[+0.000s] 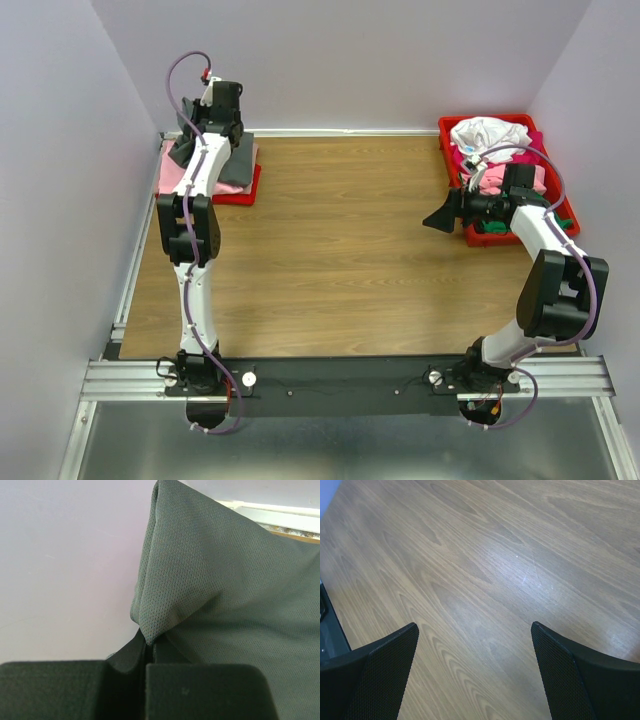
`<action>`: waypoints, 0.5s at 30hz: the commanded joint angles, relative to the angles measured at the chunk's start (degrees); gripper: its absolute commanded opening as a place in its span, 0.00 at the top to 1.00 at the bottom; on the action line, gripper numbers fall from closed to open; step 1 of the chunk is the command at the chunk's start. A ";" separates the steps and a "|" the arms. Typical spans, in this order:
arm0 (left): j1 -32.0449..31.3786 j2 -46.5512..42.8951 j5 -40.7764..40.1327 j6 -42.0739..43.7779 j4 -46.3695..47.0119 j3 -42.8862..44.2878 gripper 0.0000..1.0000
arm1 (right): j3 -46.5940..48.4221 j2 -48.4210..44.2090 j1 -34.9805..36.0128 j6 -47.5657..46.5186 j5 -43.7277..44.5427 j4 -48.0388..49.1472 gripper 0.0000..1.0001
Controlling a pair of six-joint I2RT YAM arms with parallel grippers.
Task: Fold and stack the t-shirts
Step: Neatly place the folded tshirt to the corner
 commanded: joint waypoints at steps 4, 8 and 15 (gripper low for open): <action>1.22 0.75 1.20 -1.06 0.42 2.65 1.00 | 0.22 0.80 -0.49 -1.13 -1.31 -1.50 0.00; 2.62 1.89 2.16 -1.33 0.69 2.91 1.00 | 0.22 0.80 -0.49 -1.21 -1.23 -1.59 0.00; 6.75 2.07 9.36 -7.21 -3.35 6.60 0.97 | 0.22 0.88 -0.49 -1.30 -1.31 -1.76 0.00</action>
